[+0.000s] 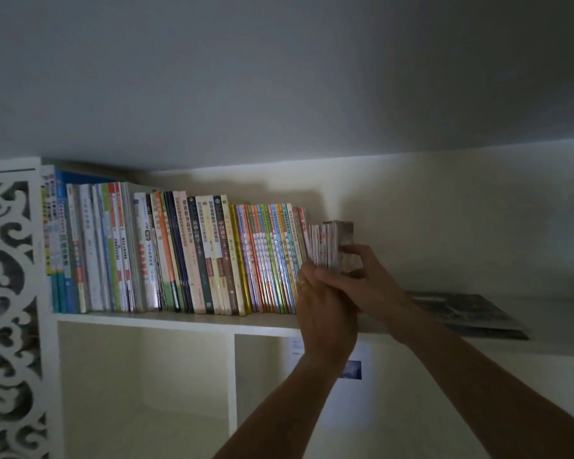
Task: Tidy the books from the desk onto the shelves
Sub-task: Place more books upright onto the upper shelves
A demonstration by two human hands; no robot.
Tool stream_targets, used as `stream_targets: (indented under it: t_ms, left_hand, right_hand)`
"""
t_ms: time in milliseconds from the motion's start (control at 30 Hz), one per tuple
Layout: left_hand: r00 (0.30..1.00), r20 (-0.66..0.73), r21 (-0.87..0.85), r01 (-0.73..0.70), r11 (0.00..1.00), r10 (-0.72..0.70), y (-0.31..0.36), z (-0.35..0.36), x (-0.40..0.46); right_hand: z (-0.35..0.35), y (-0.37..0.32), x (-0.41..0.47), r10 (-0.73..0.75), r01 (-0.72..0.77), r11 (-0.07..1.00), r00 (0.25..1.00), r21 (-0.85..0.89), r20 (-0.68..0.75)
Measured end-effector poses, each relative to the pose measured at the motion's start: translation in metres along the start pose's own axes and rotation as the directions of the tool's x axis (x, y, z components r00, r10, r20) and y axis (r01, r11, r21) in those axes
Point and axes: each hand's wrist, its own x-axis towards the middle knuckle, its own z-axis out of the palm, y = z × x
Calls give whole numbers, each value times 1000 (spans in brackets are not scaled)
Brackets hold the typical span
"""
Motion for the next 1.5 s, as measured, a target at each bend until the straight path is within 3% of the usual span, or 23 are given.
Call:
stream_targets:
  t_ms: [67, 167, 367, 500, 633, 833, 933, 1000, 1100, 1300, 1500]
  left_hand:
    - [989, 118, 133, -110, 985, 94, -3, -9, 4]
    - [964, 154, 313, -254, 915, 215, -13, -30, 7]
    - [893, 253, 271, -436, 858, 373, -54, -55, 23]
    - [879, 221, 309, -474, 825, 422, -70, -52, 37]
    - [887, 178, 366, -462, 808, 426, -81, -45, 48]
    - [915, 115, 223, -404, 887, 387, -93, -39, 43]
    - [869, 92, 182, -495, 850, 486, -84, -45, 46]
    - [779, 148, 119, -625, 771, 609, -73, -50, 49]
    - [700, 261, 74, -701, 709, 665, -59, -52, 54]
    - [660, 362, 181, -742, 645, 658, -59, -33, 60]
    - [687, 377, 218, -718, 661, 621, -60, -30, 54]
  right_hand:
    - [-2, 1, 8, -2, 2, 1000, 1000, -11, -18]
    - [-5, 7, 16, -2, 2, 999, 1000, -41, -16]
    - [-2, 18, 31, 4, -3, 998, 1000, -66, 18]
    - [1, 24, 43, -34, 32, 989, 999, -145, -12]
    - [-2, 33, 49, -32, 28, 993, 999, -110, -34]
    - [-3, 35, 55, -13, 12, 999, 1000, -42, -13]
    - [-3, 32, 45, -14, 14, 1000, 1000, -21, 3]
    - [-7, 34, 40, -9, 9, 1000, 999, 1, 45]
    - [-17, 37, 35, -18, 13, 999, 995, 49, 97]
    - [-27, 55, 34, -102, 126, 980, 983, -154, 150]
    - [-26, 56, 34, -125, 153, 963, 983, -221, 134]
